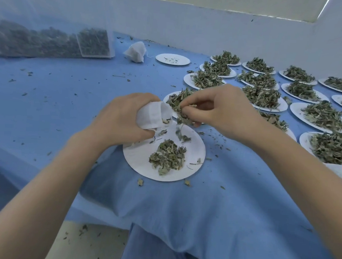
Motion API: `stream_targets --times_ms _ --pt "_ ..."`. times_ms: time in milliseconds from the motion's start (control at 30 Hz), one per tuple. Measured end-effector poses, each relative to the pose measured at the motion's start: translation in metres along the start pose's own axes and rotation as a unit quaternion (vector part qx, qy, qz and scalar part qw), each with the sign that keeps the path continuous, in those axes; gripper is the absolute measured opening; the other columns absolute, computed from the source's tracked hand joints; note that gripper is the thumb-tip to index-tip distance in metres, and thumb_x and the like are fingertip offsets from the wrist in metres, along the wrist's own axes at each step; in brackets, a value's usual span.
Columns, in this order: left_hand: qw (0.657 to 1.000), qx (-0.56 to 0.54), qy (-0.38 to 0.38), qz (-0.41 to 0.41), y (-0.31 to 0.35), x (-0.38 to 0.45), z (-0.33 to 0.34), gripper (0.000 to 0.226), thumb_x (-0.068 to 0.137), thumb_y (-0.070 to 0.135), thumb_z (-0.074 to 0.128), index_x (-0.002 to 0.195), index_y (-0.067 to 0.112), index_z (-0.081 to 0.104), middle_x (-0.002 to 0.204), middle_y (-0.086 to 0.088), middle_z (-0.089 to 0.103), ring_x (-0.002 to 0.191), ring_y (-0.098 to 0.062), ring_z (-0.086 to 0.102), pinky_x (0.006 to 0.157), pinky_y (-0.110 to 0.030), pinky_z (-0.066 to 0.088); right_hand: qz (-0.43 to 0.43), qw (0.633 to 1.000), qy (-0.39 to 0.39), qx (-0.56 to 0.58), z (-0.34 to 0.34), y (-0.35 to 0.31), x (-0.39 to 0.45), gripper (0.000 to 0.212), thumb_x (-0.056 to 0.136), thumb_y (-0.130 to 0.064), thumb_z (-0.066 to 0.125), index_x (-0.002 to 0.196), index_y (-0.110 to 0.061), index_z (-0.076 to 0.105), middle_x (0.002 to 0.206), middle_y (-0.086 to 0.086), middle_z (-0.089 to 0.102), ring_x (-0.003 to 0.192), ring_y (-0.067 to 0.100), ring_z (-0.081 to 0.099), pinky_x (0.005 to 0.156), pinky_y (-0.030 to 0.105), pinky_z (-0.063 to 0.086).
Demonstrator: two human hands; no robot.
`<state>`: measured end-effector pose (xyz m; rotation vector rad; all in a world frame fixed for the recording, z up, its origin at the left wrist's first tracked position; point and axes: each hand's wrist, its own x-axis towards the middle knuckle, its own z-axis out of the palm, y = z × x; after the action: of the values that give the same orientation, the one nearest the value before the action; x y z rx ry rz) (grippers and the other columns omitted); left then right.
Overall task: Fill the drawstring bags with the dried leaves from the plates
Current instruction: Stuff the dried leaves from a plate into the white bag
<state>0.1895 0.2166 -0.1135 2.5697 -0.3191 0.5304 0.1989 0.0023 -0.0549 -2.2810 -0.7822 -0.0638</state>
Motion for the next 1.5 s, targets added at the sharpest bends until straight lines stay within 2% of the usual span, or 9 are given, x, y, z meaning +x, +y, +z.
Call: stream_targets --times_ms 200,367,567,800,1000,1067,1233,1367,1500 --pt "0.999 -0.010 0.033 0.018 0.007 0.001 0.004 0.055 0.060 0.030 0.076 0.111 0.031 0.056 0.098 0.015 0.060 0.090 -0.009 0.052 0.077 -0.028 0.041 -0.011 0.998 0.036 -0.047 0.017 -0.016 0.009 0.012 0.085 -0.018 0.065 0.093 -0.022 0.074 0.071 -0.001 0.072 0.072 -0.004 0.063 0.076 0.010 0.047" --pt "0.997 -0.028 0.075 0.006 0.010 0.001 0.006 0.052 0.057 0.045 0.071 0.106 0.037 0.054 0.083 0.022 0.054 0.079 0.001 0.047 0.066 -0.014 0.035 -0.021 0.997 0.065 -0.021 0.026 -0.023 0.011 0.021 0.084 -0.021 0.068 0.104 -0.019 0.072 0.091 -0.003 0.072 0.085 0.007 0.066 0.087 0.024 0.049" --pt "0.996 -0.023 0.080 0.024 0.010 0.003 0.003 0.048 0.058 0.044 0.070 0.103 0.034 0.056 0.081 0.020 0.056 0.077 0.000 0.048 0.067 -0.011 0.035 -0.052 0.996 -0.056 -0.042 0.017 -0.023 0.012 0.033 0.092 -0.010 0.051 0.110 -0.031 0.069 0.102 -0.001 0.072 0.091 0.022 0.064 0.087 0.038 0.048" --pt "0.996 -0.032 0.076 0.042 0.022 0.000 0.002 0.037 0.059 0.050 0.065 0.090 0.033 0.054 0.074 0.026 0.050 0.077 0.001 0.045 0.065 -0.007 0.035 -0.051 0.994 0.061 -0.071 0.031 -0.025 0.017 0.021 0.080 -0.009 0.063 0.091 -0.022 0.076 0.073 -0.006 0.067 0.064 0.004 0.056 0.065 0.012 0.041" --pt "0.996 0.017 0.070 0.043 0.007 -0.003 -0.007 0.049 0.062 0.037 0.074 0.107 0.023 0.061 0.091 0.017 0.057 0.085 -0.006 0.051 0.073 -0.019 0.033 -0.033 0.999 0.021 0.015 0.019 -0.012 0.006 0.026 0.093 -0.014 0.053 0.108 -0.028 0.069 0.098 -0.013 0.071 0.089 -0.002 0.063 0.089 0.020 0.047" --pt "0.997 0.027 0.066 0.022 0.004 -0.004 -0.012 0.054 0.061 0.042 0.068 0.110 0.025 0.059 0.100 0.012 0.062 0.095 -0.014 0.056 0.079 -0.028 0.039 -0.016 0.999 0.019 -0.033 0.014 -0.005 -0.001 0.024 0.093 -0.019 0.051 0.108 -0.030 0.066 0.101 -0.010 0.068 0.086 0.002 0.061 0.081 0.015 0.047" --pt "0.998 0.032 0.060 -0.004 0.002 -0.006 -0.011 0.052 0.066 0.032 0.079 0.113 0.025 0.058 0.107 0.008 0.063 0.101 -0.019 0.056 0.083 -0.031 0.040 0.032 0.964 -0.196 -0.175 0.026 0.002 -0.013 0.039 0.080 -0.053 0.058 0.118 -0.047 0.054 0.110 -0.006 0.046 0.086 0.001 0.053 0.080 0.025 0.041" --pt "0.998 0.020 0.057 -0.009 0.003 -0.009 -0.009 0.053 0.066 0.033 0.079 0.114 0.025 0.058 0.108 0.008 0.063 0.102 -0.020 0.056 0.084 -0.033 0.042 0.012 0.962 -0.179 -0.208 0.042 0.005 -0.005 0.032 0.082 -0.040 0.062 0.114 -0.041 0.059 0.098 -0.004 0.045 0.084 0.007 0.049 0.083 0.026 0.043" --pt "0.998 0.024 0.052 -0.012 0.003 -0.009 -0.009 0.054 0.064 0.043 0.072 0.114 0.026 0.057 0.108 0.010 0.063 0.103 -0.020 0.056 0.087 -0.039 0.045 -0.008 0.968 -0.147 -0.204 0.044 0.007 0.004 0.021 0.086 -0.026 0.063 0.106 -0.026 0.071 0.075 -0.017 0.056 0.063 -0.002 0.046 0.063 0.003 0.037"
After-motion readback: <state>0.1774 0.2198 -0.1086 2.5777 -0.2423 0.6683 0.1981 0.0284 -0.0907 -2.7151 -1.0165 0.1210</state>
